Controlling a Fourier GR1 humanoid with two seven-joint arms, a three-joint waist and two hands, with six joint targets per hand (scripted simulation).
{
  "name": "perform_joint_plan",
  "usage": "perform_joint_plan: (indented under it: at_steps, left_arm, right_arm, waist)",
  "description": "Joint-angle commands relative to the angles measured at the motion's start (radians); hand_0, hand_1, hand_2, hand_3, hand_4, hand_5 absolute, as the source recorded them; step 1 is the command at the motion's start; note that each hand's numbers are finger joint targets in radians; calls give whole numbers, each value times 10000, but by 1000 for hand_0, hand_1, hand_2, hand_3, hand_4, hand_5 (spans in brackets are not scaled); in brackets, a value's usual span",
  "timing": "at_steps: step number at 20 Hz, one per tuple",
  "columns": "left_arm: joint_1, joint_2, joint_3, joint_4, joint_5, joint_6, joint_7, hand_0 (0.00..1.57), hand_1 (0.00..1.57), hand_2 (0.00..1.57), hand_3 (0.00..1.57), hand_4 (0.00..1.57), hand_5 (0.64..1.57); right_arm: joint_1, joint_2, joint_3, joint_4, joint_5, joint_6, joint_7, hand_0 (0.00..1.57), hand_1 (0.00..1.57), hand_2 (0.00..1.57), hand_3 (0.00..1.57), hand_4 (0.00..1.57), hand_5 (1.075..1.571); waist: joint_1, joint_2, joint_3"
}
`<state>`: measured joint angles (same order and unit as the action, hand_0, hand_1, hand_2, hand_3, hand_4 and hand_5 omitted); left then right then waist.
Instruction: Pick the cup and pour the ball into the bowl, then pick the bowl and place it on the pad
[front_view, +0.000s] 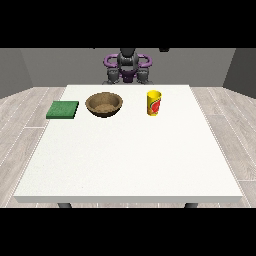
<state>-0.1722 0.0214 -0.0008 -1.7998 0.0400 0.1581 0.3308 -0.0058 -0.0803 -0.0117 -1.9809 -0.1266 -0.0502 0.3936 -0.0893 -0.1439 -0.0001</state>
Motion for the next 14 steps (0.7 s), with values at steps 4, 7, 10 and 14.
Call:
perform_joint_plan:
  at_steps: [4, 7, 10, 14]
  left_arm:
    - [-1290, 195, 567, 1228, -155, -240, -2658, 0, 0, 0, 0, 548, 1526]
    - [-1374, 251, 520, 1872, -605, -147, -3508, 0, 0, 0, 0, 566, 1507]
    - [-1616, 529, 1136, 2930, -347, -419, -4903, 0, 0, 0, 0, 528, 1491]
    - [-1103, 193, 872, 4322, -610, -473, -5991, 0, 0, 0, 0, 307, 1480]
  right_arm:
    - [-1203, 268, -235, 796, 115, 145, -2181, 0, 0, 0, 87, 712, 1545]
    - [-1542, 160, -609, 1287, -66, 263, -2653, 0, 0, 0, 0, 683, 1539]
    - [-1751, 0, -855, 1397, -259, 495, -3121, 0, 0, 0, 0, 692, 1551]
    - [-1338, -495, -1327, 1803, -804, 1292, -3527, 0, 0, 0, 0, 683, 1553]
  waist:
    - [-12, 3022, 0]
    - [30, 3570, 3]
    - [-183, 4276, -2]
    - [-473, 3952, -1]
